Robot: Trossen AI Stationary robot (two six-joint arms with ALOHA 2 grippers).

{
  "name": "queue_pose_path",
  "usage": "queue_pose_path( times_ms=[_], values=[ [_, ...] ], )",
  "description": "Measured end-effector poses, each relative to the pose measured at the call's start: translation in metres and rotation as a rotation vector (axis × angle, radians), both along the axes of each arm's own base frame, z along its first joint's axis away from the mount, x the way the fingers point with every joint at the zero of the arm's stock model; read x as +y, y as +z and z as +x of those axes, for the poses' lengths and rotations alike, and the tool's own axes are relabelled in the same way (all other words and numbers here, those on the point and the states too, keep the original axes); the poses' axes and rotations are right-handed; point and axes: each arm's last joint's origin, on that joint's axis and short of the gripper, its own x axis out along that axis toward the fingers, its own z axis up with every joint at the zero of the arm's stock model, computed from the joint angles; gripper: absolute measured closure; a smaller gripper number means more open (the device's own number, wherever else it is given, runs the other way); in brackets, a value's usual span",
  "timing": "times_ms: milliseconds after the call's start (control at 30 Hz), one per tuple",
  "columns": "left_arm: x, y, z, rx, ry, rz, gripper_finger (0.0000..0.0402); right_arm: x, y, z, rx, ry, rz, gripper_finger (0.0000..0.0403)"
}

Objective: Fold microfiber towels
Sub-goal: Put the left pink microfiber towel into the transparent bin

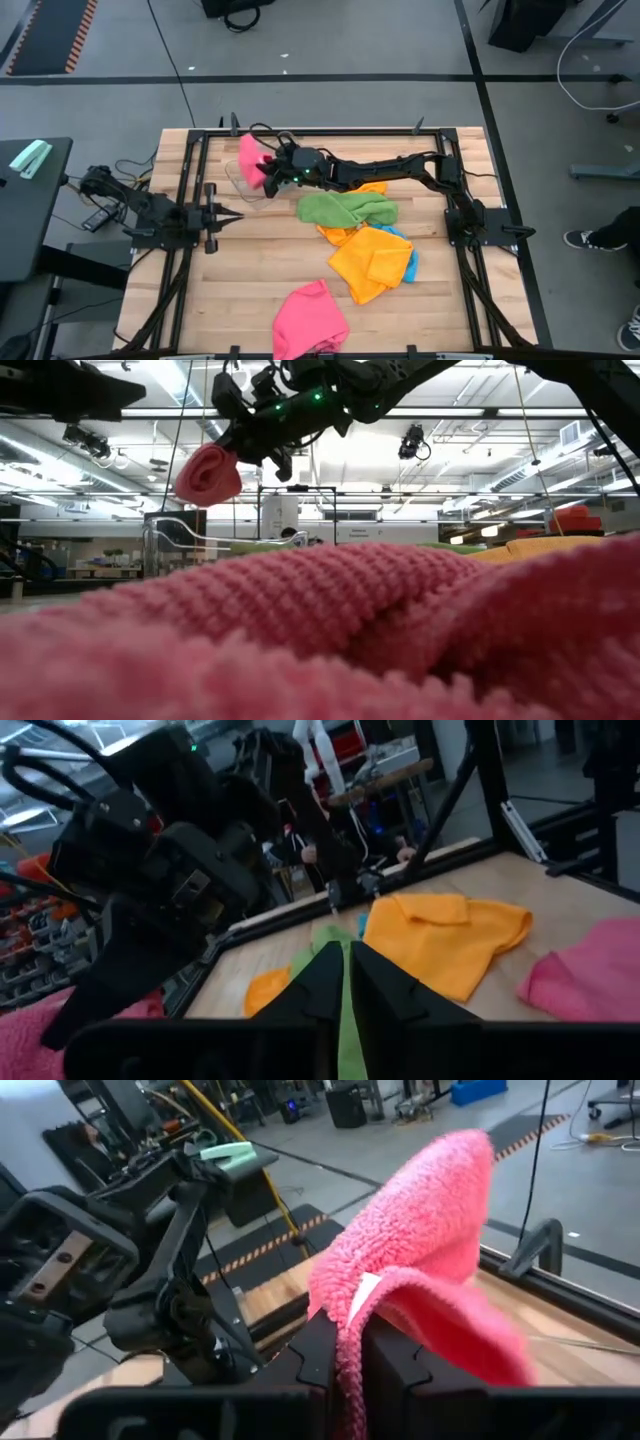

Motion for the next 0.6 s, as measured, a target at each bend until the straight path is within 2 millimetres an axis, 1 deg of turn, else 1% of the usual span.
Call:
queue_pose_path(
  times_ms=[167,300,367,433,500,600],
  values=[
    [0.000,0.001,-0.002,-0.007,0.005,0.047,0.0386,0.002,0.001,0.000,-0.012,0.004,-0.001,0.0361],
    [0.003,-0.002,0.000,0.037,0.134,0.147,0.0390,0.002,0.003,-0.001,-0.012,0.021,0.022,0.0361],
    [0.004,-0.001,0.003,0.036,0.173,0.165,0.0381,-0.001,0.009,-0.003,-0.029,0.032,0.028,0.0361],
    [0.006,0.001,0.006,0.028,0.210,0.170,0.0362,-0.004,0.014,-0.006,-0.019,0.036,0.033,0.0361],
    [0.007,0.004,0.009,-0.002,0.243,0.121,0.0341,-0.007,0.019,-0.010,0.001,0.045,0.040,0.0361],
    [0.008,0.006,0.014,-0.019,0.269,0.077,0.0313,-0.012,0.020,-0.012,-0.003,0.052,0.059,0.0361]
  ],
)
